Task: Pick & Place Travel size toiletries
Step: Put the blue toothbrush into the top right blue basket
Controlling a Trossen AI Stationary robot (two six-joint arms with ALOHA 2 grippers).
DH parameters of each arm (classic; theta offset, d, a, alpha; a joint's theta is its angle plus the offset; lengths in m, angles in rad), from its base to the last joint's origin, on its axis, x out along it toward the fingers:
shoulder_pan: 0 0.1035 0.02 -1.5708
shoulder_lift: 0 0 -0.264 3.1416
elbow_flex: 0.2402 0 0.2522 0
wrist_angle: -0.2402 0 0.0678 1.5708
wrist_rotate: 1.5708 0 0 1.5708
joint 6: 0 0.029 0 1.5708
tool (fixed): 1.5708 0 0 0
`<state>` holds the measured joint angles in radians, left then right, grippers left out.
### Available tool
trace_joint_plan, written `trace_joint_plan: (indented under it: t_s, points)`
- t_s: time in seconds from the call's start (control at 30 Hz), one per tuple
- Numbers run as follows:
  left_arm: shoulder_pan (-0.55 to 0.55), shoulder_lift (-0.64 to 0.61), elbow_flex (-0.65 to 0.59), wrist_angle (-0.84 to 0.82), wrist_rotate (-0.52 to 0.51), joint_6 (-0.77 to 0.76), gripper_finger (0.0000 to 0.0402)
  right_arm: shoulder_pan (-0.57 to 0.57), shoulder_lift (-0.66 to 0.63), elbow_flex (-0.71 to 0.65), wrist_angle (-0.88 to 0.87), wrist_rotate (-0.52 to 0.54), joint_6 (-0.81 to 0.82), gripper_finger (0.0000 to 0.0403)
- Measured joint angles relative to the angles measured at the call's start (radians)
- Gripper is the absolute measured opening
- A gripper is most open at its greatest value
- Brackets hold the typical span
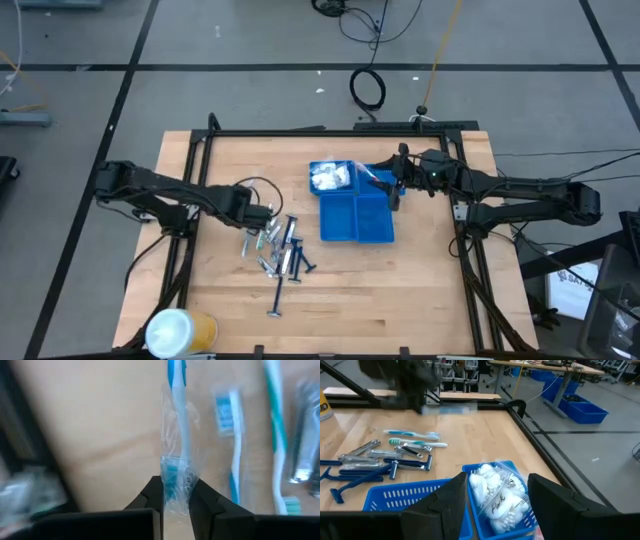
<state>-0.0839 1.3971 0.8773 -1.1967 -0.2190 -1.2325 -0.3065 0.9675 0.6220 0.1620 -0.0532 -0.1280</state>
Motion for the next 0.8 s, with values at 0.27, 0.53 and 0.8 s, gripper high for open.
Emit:
trace_joint_plan:
  t_s: [0.27, 0.53, 0.8]
  points:
    - [-0.058, -0.095, 0.192, 0.335, -0.44, 0.527, 0.0042, 0.011, 0.076, 0.001, 0.114, -0.004, 0.046, 0.0196]
    - [0.033, -0.069, 0.189, 0.854, -0.275, 1.089, 0.0042, 0.051, 0.299, 0.002, 0.579, -0.004, 0.096, 0.0196]
    - [0.115, 0.046, 0.188, 0.929, -0.151, 1.154, 0.0042, 0.067, 0.437, 0.007, 0.881, -0.016, 0.116, 0.0196]
